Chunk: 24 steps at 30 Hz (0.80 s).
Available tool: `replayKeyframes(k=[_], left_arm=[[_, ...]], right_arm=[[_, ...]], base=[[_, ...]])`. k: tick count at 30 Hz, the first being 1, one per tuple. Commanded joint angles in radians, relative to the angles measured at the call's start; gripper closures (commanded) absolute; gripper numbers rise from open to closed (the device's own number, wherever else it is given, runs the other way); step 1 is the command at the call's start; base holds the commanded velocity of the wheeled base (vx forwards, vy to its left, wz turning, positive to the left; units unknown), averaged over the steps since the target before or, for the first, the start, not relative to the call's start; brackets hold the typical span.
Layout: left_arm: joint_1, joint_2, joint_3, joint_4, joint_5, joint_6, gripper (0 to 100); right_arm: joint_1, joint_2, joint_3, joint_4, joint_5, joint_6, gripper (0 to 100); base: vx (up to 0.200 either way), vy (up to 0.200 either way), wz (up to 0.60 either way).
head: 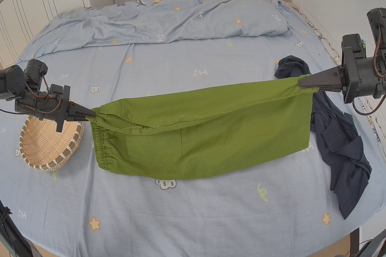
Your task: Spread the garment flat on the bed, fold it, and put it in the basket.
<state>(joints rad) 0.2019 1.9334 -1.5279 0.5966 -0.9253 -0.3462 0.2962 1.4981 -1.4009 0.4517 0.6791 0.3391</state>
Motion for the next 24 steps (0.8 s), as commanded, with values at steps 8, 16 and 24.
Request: replayKeyframes(k=[8,16,24], left_arm=[[0.004,0.010,-0.012,-0.001,0.002,-0.001,100],[0.002,0.010,-0.012,-0.001,0.000,-0.001,100],[0.004,0.012,-0.012,-0.021,0.000,-0.001,100]], right_arm=[[-0.043,0.082,0.005,-0.061,0.000,0.000,100],[-0.101,0.238,-0.006,-0.208,0.005,0.001,100],[-0.143,0.370,-0.098,-0.269,0.010,-0.005,100]], base=[[0.000,0.000,0.00],[0.000,0.000,0.00],[0.000,0.000,0.00]])
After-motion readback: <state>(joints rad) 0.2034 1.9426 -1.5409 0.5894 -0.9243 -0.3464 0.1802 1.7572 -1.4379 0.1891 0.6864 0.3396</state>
